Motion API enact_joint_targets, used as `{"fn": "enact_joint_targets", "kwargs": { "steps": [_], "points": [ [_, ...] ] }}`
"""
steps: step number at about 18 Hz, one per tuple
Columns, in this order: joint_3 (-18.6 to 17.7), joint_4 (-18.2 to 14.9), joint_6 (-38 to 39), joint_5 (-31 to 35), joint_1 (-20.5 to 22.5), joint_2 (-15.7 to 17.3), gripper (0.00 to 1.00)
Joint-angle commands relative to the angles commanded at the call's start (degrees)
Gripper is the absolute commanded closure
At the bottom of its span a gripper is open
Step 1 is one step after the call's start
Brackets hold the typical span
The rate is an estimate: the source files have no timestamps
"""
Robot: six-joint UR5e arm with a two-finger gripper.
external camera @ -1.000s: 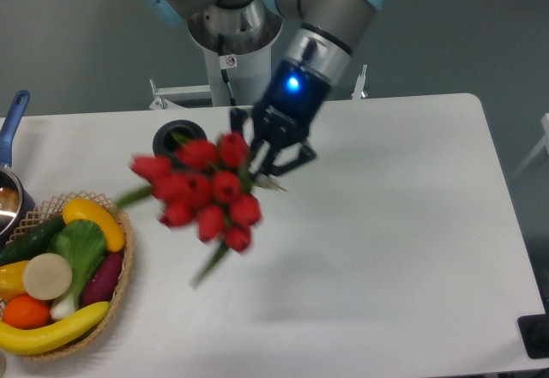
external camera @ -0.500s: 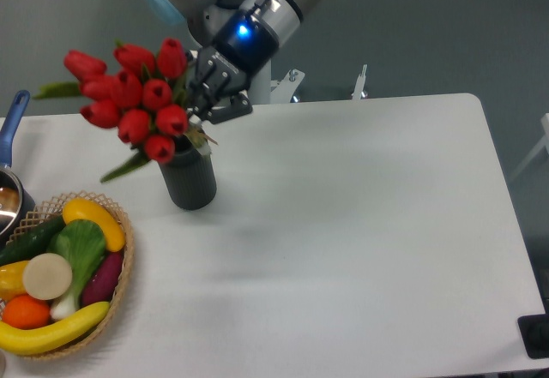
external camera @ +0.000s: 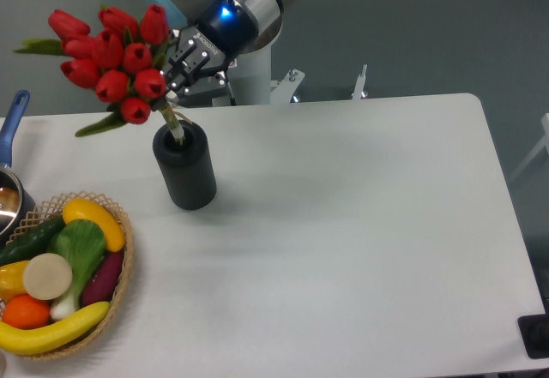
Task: Insert the flowers into the vase
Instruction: 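Lower the tulip stems into the black vase opening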
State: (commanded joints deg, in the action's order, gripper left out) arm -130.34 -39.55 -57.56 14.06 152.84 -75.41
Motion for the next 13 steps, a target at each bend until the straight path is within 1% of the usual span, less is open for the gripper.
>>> {"fn": "enact_joint_targets", "kwargs": {
  "steps": [9, 11, 13],
  "points": [
    [-1.76, 0.0, -2.64, 0.09, 0.09, -0.35, 0.99],
    [-2.02, 0.0, -3.95, 0.09, 0.0, -0.96, 0.97],
    [-2.9, -0.09, -5.27, 0.09, 0.0, -1.14, 0.96]
  ]
}}
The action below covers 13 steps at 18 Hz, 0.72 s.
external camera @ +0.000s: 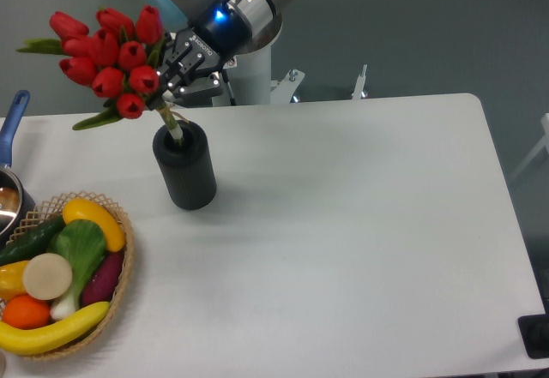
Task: Insert the flowers into the vase
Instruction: 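Lower the tulip stems into the black vase opening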
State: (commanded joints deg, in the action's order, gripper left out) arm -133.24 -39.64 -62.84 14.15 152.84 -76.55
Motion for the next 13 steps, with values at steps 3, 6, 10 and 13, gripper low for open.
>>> {"fn": "enact_joint_targets", "kwargs": {
  "steps": [3, 6, 10, 13],
  "points": [
    [-1.49, 0.09, -0.62, 0.26, 0.0, 0.0, 0.96],
    [-2.73, 0.09, -4.56, 0.26, 0.0, -1.14, 0.94],
    [-2.73, -0.09, -5.98, 0.79, 0.0, -2.81, 0.88],
    [-3.52, -0.18, -7.38, 0.88, 0.0, -3.51, 0.85]
  ]
}}
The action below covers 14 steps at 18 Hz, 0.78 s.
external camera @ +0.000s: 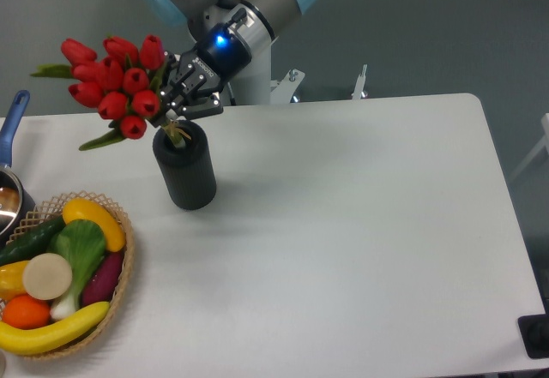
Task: Insert the flowers into the vase
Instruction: 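Lower the tulip stems into the black vase opening, then open the gripper to release the tulip stems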
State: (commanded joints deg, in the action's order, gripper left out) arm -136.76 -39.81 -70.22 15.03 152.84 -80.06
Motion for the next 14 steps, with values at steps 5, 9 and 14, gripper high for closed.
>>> {"fn": "enact_joint_targets", "kwargs": {
  "steps": [5, 9, 14],
  "points": [
    [-1.84, 0.09, -5.18, 0.09, 0.09, -2.29, 0.75],
    [-3.34, 0.0, -6.51, 0.18, 1.32, -2.2, 0.43],
    [-4.65, 0.0, -6.42, 1.41, 2.19, -1.5, 0.0]
  ]
}}
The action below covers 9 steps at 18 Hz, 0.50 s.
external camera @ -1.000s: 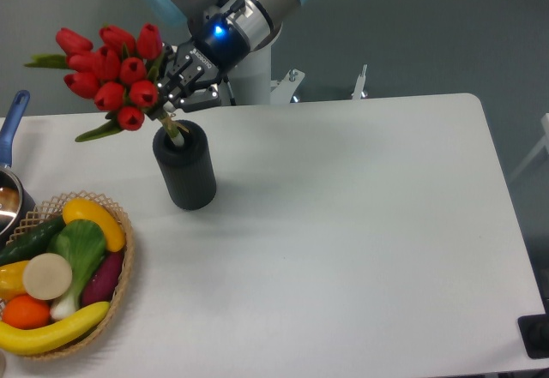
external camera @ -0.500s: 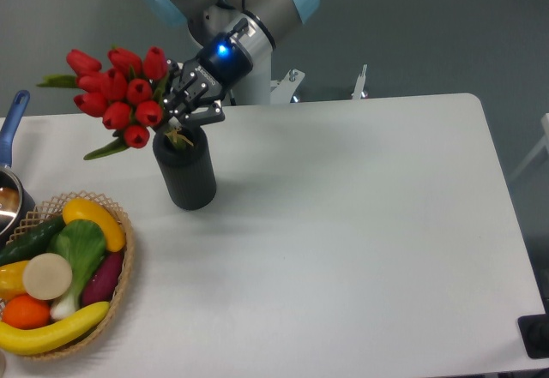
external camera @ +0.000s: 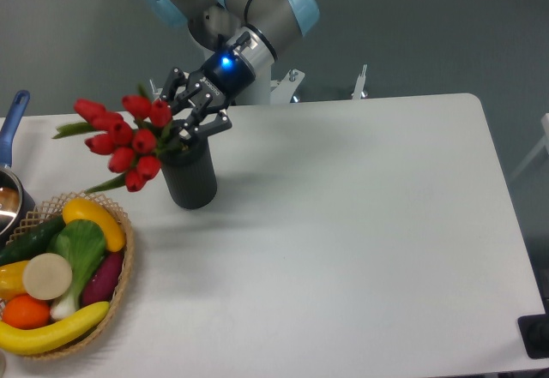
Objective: Insert the flowers into the vase
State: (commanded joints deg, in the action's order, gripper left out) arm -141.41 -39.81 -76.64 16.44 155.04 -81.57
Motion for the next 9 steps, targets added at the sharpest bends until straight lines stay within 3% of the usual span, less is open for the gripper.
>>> {"fn": "enact_joint_targets", "kwargs": {
  "steps": [9],
  "points": [
    [-0.62, 0.09, -0.17, 0.0, 4.92, 4.04, 0.0]
  ]
}}
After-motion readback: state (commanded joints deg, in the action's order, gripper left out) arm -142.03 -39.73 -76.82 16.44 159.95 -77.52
